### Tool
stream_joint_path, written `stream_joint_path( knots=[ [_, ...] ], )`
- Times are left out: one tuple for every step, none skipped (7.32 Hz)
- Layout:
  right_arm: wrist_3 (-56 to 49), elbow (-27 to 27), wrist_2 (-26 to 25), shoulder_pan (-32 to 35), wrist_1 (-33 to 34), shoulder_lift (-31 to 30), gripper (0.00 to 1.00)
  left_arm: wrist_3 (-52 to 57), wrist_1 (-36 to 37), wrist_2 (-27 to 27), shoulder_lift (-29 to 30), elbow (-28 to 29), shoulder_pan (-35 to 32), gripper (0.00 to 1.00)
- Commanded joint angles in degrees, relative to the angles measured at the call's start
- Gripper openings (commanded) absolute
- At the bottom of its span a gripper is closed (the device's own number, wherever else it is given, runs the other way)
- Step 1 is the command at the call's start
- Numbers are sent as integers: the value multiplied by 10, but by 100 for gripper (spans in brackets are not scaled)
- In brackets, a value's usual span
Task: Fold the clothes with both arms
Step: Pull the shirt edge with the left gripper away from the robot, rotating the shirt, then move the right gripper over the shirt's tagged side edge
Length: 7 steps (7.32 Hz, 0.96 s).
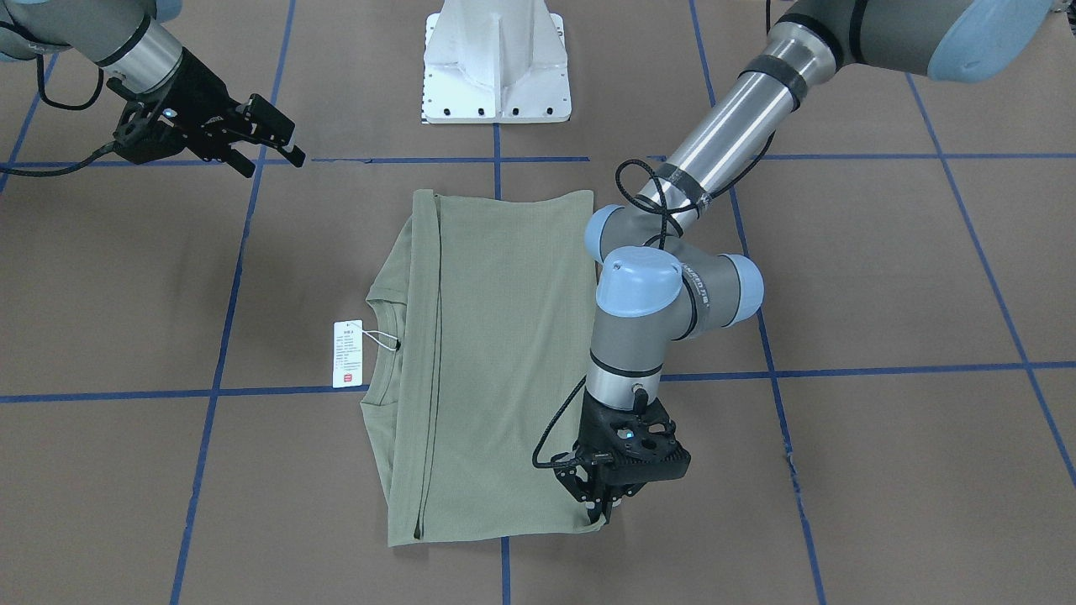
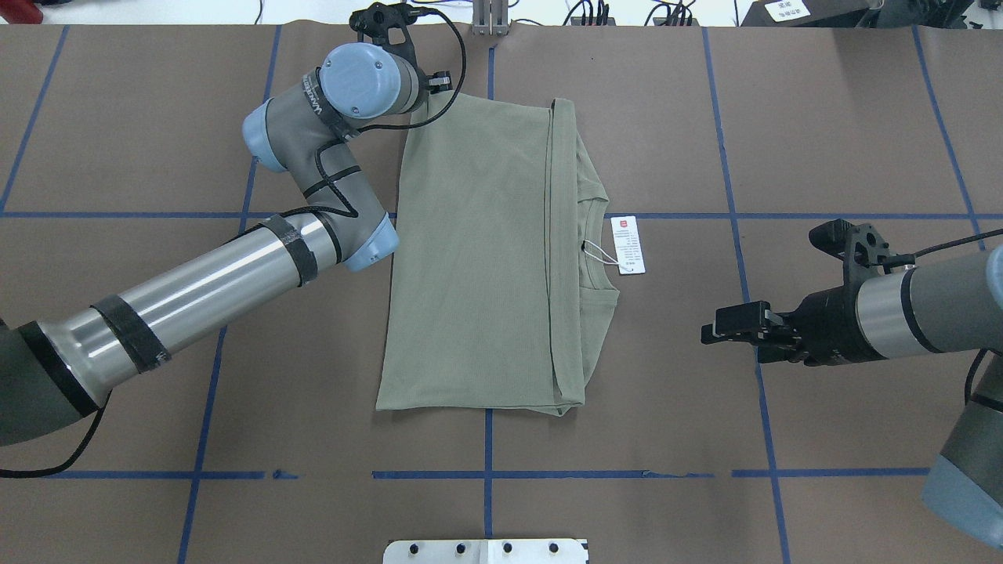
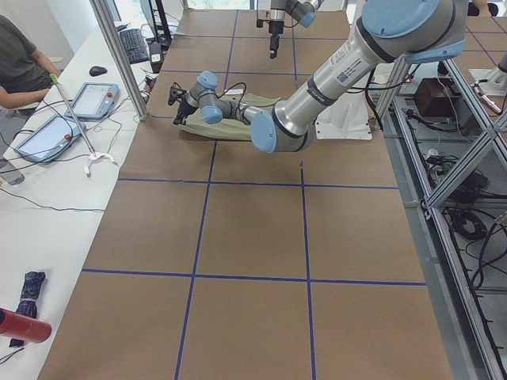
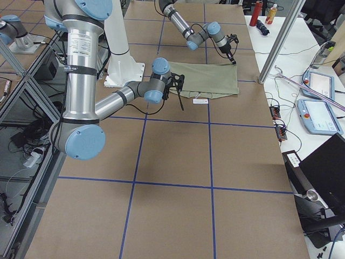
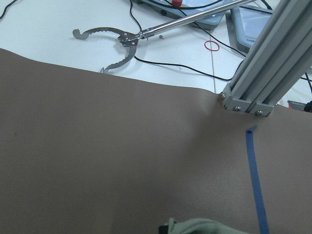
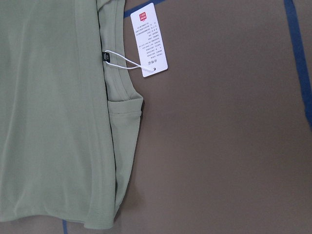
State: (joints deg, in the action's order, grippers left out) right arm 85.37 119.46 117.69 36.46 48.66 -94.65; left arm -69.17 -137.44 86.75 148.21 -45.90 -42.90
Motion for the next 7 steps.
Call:
stream_joint_path(
  knots=[
    [-1, -16, -57, -22, 7, 13, 100, 18, -5, 7, -2, -1, -16, 100],
    [-1, -33, -65, -26, 8, 31, 100, 49, -4, 35, -5, -10, -28, 100],
    [-8, -45, -66, -28, 28, 54, 100, 56, 1, 67, -52, -68, -34, 100],
    [-42, -44, -66, -28, 103, 94, 100, 69, 11, 110, -106, -135, -44, 100],
    [-86, -52, -81, -39, 188, 142, 100, 75, 28, 124, -154, -199, -48, 100],
    [-103, -64, -114, -63, 273, 204, 100, 98, 45, 124, -186, -244, -49, 100],
    [-120, -93, -147, -88, 379, 288, 100, 105, 61, 125, -220, -295, -50, 100]
  ],
)
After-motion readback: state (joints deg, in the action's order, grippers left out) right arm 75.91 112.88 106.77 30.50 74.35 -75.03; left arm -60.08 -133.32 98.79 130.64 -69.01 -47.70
